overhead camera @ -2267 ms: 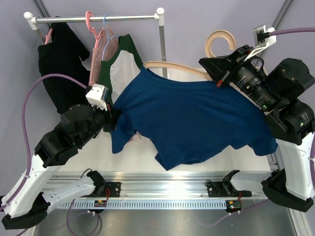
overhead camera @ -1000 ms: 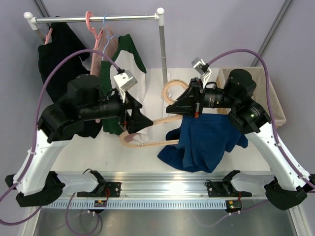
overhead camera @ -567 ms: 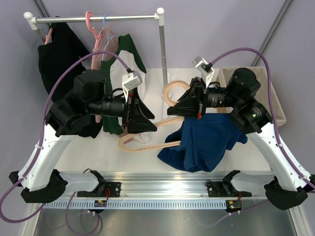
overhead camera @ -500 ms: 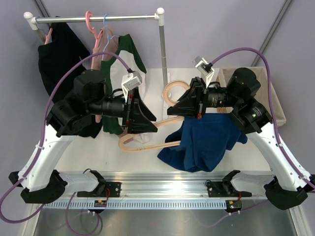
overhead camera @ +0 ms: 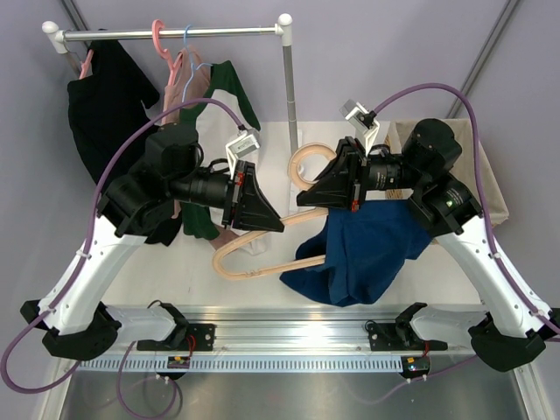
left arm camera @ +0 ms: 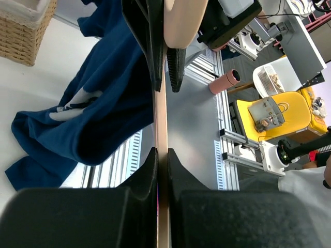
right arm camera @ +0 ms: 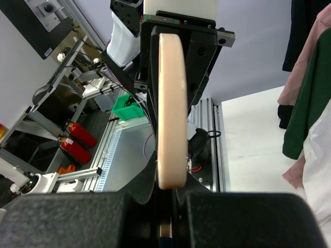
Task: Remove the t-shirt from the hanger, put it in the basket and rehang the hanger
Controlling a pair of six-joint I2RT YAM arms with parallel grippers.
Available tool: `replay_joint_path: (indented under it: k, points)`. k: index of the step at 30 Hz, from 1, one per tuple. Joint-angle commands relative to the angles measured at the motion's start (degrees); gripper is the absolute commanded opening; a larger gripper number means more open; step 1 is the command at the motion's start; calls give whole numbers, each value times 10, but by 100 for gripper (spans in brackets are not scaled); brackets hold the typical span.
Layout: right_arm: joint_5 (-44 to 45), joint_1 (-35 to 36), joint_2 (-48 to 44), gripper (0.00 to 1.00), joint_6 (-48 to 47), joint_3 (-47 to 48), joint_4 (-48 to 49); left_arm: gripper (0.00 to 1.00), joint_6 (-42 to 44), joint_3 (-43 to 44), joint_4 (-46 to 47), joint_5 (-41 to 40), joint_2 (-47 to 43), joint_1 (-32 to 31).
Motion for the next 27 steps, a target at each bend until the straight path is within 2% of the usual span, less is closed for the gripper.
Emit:
replay_joint_path:
  k: [1,2,5,6,8,9,15,18,19,21,27]
  points:
    - [18,1,4,3,-5,27,20,0,-4,-2,11,27,2,-5]
    - [23,0,6,5,-10,27,9,0,1,-4,4,21,3,-5]
    - [70,1,12,21,-27,39,-31,0,32,1,-35,-30,4,-4]
    - [90,0,14,43,-30,47,-43,0,39,4,-55,-62,2,-1]
    - [168,0,15,70,-34,52,-69,0,50,6,-75,-84,2,17]
    - [244,0,15,80,-32,58,-79,0,56,6,-88,-96,-1,22]
    - [456,0,-20,81,-5,9,-76,0,55,-1,-134,-207,-25,27]
    - [631,0,-65,78,24,-23,-80,0,30,-1,-138,-288,-53,27]
    - [659,0,-65,78,29,-29,-80,0,25,-1,-138,-309,-53,27]
    - [707,0,-76,75,31,-25,-104,0,15,3,-141,-356,-63,27]
    - [710,0,-62,66,36,-10,-186,0,1,51,-166,-428,-42,27]
